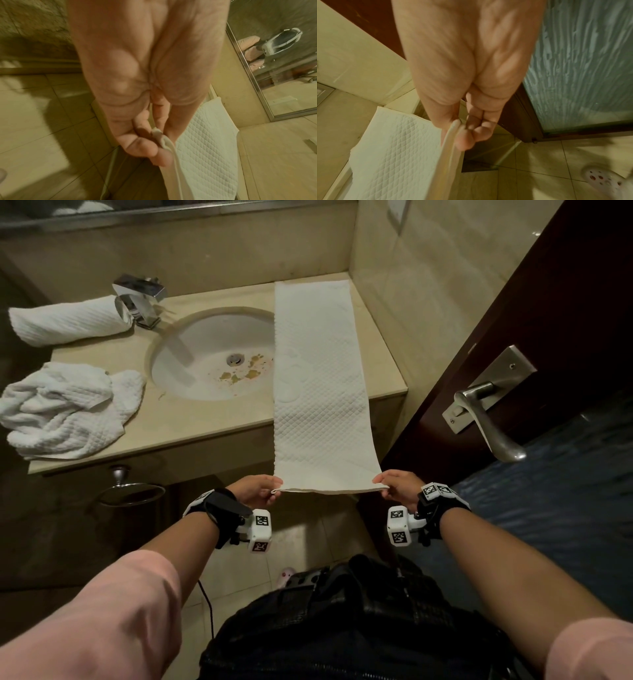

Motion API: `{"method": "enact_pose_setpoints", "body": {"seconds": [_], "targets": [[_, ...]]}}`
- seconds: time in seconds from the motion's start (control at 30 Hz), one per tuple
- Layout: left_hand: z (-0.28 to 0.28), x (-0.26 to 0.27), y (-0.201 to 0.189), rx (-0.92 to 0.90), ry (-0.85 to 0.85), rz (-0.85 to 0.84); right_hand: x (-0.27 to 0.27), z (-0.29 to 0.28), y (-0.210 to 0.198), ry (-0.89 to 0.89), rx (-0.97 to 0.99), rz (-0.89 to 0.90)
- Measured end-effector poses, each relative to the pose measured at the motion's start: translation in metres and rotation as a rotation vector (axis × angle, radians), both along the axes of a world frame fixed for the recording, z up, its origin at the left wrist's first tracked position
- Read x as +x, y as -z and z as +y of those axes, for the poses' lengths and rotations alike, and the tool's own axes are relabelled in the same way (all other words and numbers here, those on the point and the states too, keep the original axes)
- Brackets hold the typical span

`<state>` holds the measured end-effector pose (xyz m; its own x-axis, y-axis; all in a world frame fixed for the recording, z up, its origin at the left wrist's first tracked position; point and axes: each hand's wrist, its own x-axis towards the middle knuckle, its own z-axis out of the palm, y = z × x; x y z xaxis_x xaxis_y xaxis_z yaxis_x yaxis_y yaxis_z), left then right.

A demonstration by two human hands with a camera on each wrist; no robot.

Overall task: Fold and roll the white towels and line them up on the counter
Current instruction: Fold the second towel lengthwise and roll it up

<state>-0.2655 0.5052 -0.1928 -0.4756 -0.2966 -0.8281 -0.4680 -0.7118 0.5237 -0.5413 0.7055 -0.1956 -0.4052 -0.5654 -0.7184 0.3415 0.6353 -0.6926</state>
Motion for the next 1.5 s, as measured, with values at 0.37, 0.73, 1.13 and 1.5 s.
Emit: {"method": "enact_pose_setpoints", "body": {"seconds": [0.37,0.73,1.13,1.5], "targets": [[0.007,0.009,-0.024,0.074,-0.141,0.11,-0.003,0.001,-0.019,0.071,-0.053,-0.007],[0.005,0.015,-0.025,-0.014,-0.146,0.247,-0.015,0.009,-0.036,-0.187,-0.068,-0.045],[0.015,0.013,-0.019,-0.054,-0.179,0.184,-0.006,0.015,-0.025,-0.044,-0.188,0.061],[0.027,0.01,-0.012,-0.087,-0.205,0.184,0.01,0.019,-0.022,-0.012,-0.131,-0.003]]}}
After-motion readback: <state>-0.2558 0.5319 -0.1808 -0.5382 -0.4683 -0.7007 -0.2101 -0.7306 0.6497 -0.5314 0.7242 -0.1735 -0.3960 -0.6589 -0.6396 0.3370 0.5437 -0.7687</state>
